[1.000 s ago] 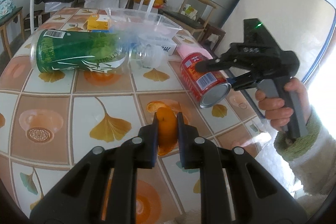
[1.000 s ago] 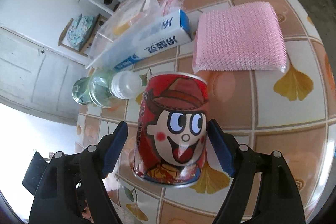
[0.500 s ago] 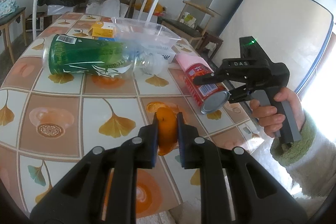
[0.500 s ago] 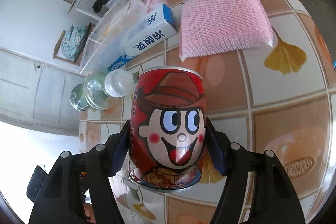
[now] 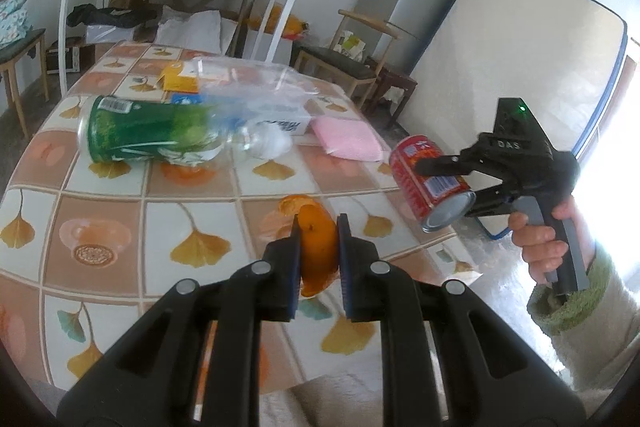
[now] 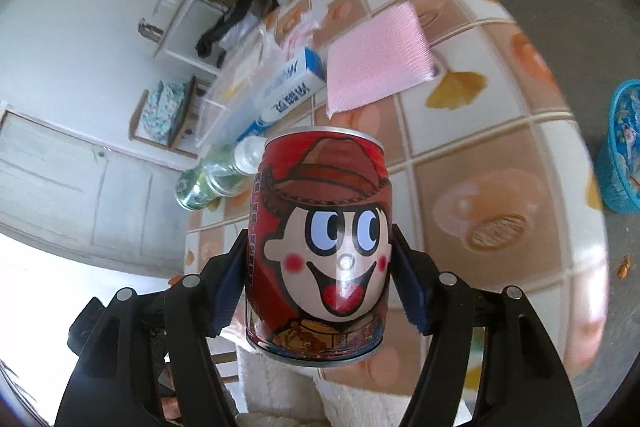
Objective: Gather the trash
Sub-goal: 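Carry the orange peel and red can over the blue wastebasket, then open the left tool to drop the peel while the right tool drops the can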
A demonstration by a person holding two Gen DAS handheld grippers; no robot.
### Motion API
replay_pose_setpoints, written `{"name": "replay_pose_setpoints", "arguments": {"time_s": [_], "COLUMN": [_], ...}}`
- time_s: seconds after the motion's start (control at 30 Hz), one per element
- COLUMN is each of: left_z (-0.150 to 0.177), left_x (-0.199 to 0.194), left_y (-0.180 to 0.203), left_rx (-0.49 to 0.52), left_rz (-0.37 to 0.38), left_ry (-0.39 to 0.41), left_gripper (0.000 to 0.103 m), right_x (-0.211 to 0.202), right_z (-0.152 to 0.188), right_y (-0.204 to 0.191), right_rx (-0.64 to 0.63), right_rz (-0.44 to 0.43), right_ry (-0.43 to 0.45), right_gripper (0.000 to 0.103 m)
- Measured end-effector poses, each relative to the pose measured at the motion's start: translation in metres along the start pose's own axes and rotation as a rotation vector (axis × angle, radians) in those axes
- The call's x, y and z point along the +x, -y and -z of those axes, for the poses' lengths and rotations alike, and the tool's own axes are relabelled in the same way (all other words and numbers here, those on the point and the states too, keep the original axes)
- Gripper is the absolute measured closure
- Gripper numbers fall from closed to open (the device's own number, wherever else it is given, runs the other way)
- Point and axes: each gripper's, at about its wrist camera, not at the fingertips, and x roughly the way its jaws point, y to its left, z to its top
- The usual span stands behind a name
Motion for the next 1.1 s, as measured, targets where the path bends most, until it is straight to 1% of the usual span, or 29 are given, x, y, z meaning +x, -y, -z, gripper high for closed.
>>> {"name": "replay_pose_setpoints", "arguments": {"time_s": [0.17, 0.3, 0.37, 0.47, 0.63, 0.73, 0.77, 0.83, 0.97, 1.1], "left_z": [-0.007, -0.018, -0.027, -0.038, -0.053, -0.056, -0.056, -0.054, -0.040, -0.029], "left_x": [0.001, 0.012, 0.029, 0.059, 0.119, 0.159, 0.172, 0.202, 0.262, 0.313], "left_y": [0.032, 0.060, 0.077, 0.105, 0.156, 0.189, 0.199, 0.221, 0.263, 0.301], "left_rx": [0.041, 0.072, 0.081, 0.094, 0.111, 0.131, 0.133, 0.141, 0.146, 0.173], "left_rz": [0.042, 0.123, 0.170, 0.239, 0.359, 0.405, 0.417, 0.442, 0.466, 0.470], "left_ry": [-0.006, -0.027, -0.070, -0.145, -0.293, -0.379, -0.406, -0.468, -0.600, -0.680], "left_gripper": [0.089, 0.089, 0.089, 0.089, 0.089, 0.088, 0.088, 0.088, 0.087, 0.087], "right_x": [-0.054, -0.108, -0.133, -0.178, -0.222, -0.231, -0.231, -0.229, -0.217, -0.207], "right_z": [0.014, 0.029, 0.037, 0.051, 0.075, 0.086, 0.087, 0.090, 0.085, 0.066], "right_y": [0.025, 0.053, 0.067, 0.101, 0.160, 0.200, 0.208, 0.237, 0.277, 0.316], "right_rx": [0.034, 0.088, 0.114, 0.175, 0.302, 0.386, 0.403, 0.463, 0.541, 0.584], "right_rz": [-0.039, -0.037, -0.024, 0.012, 0.051, 0.072, 0.075, 0.081, 0.082, 0.115], "right_ry": [0.088, 0.196, 0.248, 0.346, 0.456, 0.481, 0.482, 0.485, 0.482, 0.468], "right_gripper": [0.038, 0.038, 0.038, 0.038, 0.038, 0.038, 0.038, 0.038, 0.038, 0.038]}}
